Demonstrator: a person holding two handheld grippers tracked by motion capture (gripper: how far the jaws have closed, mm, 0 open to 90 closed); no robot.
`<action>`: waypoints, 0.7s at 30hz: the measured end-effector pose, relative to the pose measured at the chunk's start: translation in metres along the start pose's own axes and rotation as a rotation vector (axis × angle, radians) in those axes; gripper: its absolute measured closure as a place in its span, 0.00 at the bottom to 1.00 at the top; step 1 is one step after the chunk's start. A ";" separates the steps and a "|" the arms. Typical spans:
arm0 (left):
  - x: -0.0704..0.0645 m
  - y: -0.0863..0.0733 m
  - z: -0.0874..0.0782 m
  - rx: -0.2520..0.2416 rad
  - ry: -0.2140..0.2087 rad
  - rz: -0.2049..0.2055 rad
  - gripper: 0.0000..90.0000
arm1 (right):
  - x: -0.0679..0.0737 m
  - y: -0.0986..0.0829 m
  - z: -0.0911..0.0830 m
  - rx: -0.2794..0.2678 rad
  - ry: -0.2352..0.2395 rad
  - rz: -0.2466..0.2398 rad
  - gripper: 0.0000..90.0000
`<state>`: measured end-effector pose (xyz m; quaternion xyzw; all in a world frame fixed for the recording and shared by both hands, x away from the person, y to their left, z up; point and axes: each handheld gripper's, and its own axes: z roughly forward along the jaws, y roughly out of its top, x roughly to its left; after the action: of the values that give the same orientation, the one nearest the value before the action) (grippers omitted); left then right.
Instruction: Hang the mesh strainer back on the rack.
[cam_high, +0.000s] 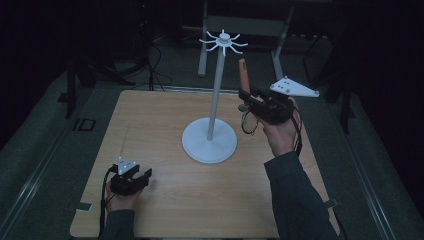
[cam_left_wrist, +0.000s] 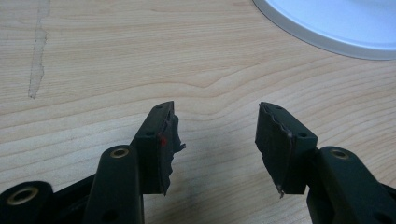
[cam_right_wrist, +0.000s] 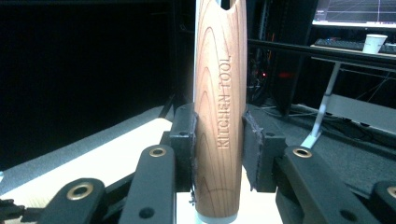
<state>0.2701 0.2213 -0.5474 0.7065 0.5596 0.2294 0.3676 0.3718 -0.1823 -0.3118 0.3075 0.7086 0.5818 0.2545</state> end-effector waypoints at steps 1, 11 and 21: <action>0.000 0.000 0.000 0.000 0.000 0.000 0.53 | 0.000 0.000 0.000 0.000 0.000 0.000 0.75; 0.000 0.000 0.000 0.002 0.000 0.000 0.53 | 0.000 0.006 -0.001 -0.020 0.002 0.009 0.75; 0.000 0.000 0.000 0.001 -0.001 0.001 0.53 | 0.002 0.010 -0.002 -0.048 0.002 0.012 0.75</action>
<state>0.2705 0.2217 -0.5476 0.7070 0.5593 0.2291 0.3673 0.3707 -0.1809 -0.3019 0.3050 0.6928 0.6006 0.2574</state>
